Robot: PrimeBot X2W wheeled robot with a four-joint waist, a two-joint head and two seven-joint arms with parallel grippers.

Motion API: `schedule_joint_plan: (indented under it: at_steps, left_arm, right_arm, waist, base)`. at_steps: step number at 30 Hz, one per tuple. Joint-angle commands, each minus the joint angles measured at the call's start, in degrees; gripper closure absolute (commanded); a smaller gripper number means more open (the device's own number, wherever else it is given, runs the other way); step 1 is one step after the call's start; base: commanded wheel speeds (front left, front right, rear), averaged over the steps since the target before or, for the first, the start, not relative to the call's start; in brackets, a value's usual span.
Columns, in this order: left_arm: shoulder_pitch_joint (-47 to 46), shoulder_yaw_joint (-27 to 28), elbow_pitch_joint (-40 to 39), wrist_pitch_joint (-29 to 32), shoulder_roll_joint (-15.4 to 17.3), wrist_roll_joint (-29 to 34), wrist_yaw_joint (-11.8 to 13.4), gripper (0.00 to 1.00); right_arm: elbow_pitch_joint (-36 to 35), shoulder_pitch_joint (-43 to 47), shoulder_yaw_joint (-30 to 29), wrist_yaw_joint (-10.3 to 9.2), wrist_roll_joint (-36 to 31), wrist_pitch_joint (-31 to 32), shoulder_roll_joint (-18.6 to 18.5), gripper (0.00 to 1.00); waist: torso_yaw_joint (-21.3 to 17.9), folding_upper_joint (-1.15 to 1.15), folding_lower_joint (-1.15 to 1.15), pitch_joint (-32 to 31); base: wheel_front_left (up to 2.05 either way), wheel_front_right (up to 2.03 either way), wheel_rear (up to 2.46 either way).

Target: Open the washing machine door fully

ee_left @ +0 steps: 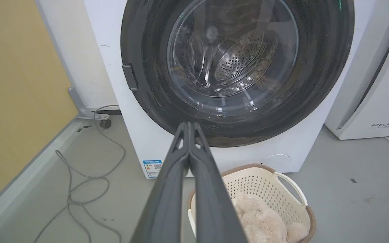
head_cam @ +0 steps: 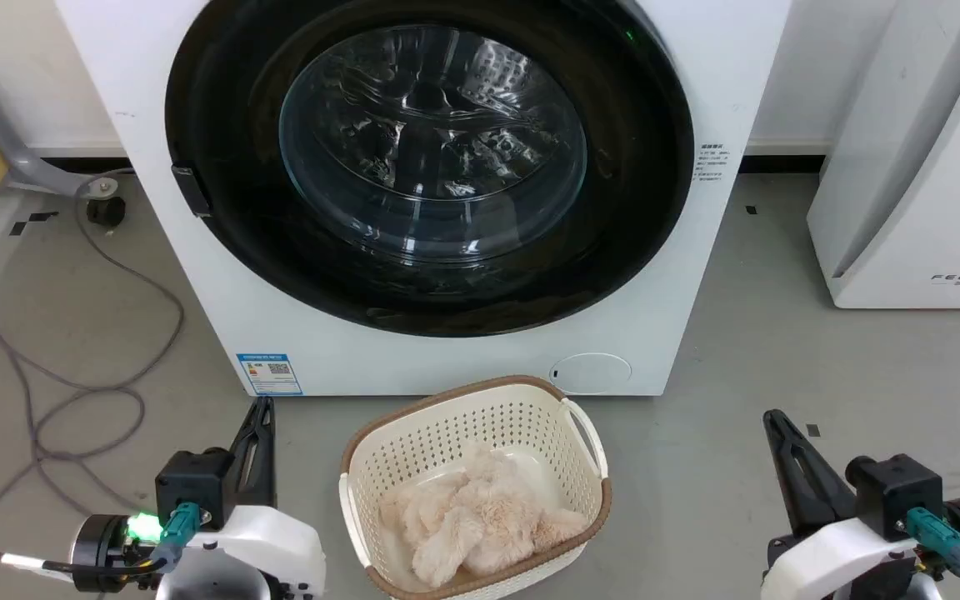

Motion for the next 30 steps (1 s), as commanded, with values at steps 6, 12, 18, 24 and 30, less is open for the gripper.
schedule_joint_plan:
  at_steps: [6,12,18,24,30]
  left_arm:
    - [1.1,0.0,-0.2,0.0,0.0,0.1,0.1,1.00]
    - [1.1,0.0,-0.2,0.0,0.0,0.1,0.1,1.00]
    - [1.1,0.0,-0.2,0.0,0.0,0.1,0.1,1.00]
    - [0.0,0.0,0.0,0.0,0.0,0.0,0.0,0.00]
    - [0.0,-0.1,0.1,-0.4,0.0,-0.1,0.2,0.00]
  right_arm:
    - [0.1,-0.7,0.0,0.03,-0.4,0.0,0.0,1.00]
    - [0.1,-0.7,0.0,0.03,-0.4,0.0,0.0,1.00]
    - [0.1,-0.7,0.0,0.03,-0.4,0.0,0.0,1.00]
    - [0.0,0.0,0.0,0.00,0.0,0.0,0.0,0.00]
    - [-0.1,0.0,-0.3,0.00,0.5,-0.4,0.0,0.00]
  waist:
    - [0.0,0.00,0.00,0.0]
    - [0.0,0.00,0.00,0.0]
    - [0.0,0.00,0.00,0.0]
    - [0.0,0.00,0.00,0.0]
    - [0.0,0.00,0.00,0.0]
  base:
    - [0.00,0.00,0.00]
    - [0.00,0.00,0.00]
    - [0.00,0.00,0.00]
    - [0.00,0.00,0.00]
    - [0.00,0.00,0.00]
